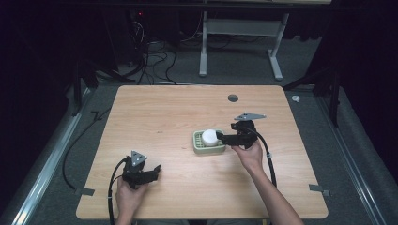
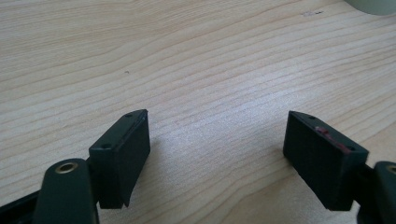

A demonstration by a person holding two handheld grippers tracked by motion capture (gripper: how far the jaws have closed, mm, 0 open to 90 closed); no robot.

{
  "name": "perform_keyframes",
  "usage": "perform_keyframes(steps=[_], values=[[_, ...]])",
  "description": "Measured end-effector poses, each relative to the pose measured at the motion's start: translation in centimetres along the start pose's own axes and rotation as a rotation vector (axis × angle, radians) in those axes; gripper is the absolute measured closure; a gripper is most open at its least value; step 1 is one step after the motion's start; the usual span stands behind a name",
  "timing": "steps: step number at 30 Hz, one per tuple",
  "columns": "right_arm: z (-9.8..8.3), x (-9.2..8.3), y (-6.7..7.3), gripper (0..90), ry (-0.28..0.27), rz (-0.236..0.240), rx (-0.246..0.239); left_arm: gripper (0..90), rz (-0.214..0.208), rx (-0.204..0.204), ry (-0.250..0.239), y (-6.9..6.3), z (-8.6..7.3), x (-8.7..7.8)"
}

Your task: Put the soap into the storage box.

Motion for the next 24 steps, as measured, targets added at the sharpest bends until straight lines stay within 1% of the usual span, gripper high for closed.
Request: perform_keyframes(steps=[7, 17, 22, 24], values=[[-0.3, -1.2, -0.5, 20.8, -0.024, -0.008, 0.006, 23.4, 0.001, 0.000, 0.000, 0.0, 0.0, 0.0], [-0.9, -2.6, -1.1, 21.1, -0.045, -0.015, 0.022, 23.4, 0.001, 0.000, 0.000, 0.0, 0.0, 0.0], [-1.1, -3.6, -1.1, 21.2, -0.052, -0.024, 0.021, 23.4, 0.001, 0.000, 0.000, 0.0, 0.0, 0.0], [-1.1, -4.1, -1.2, 21.3, -0.063, -0.026, 0.020, 23.4, 0.001, 0.000, 0.000, 0.0, 0.0, 0.0]])
Point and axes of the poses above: each handheld gripper's, and its own axes: x roughly forward along the jaws, z roughly out of its top, y roughly to its left, the point moved 3 cm from there along x, roughly forward along the jaws, and after that the axes turned 11 degrees about z, right-handed, at the moved point
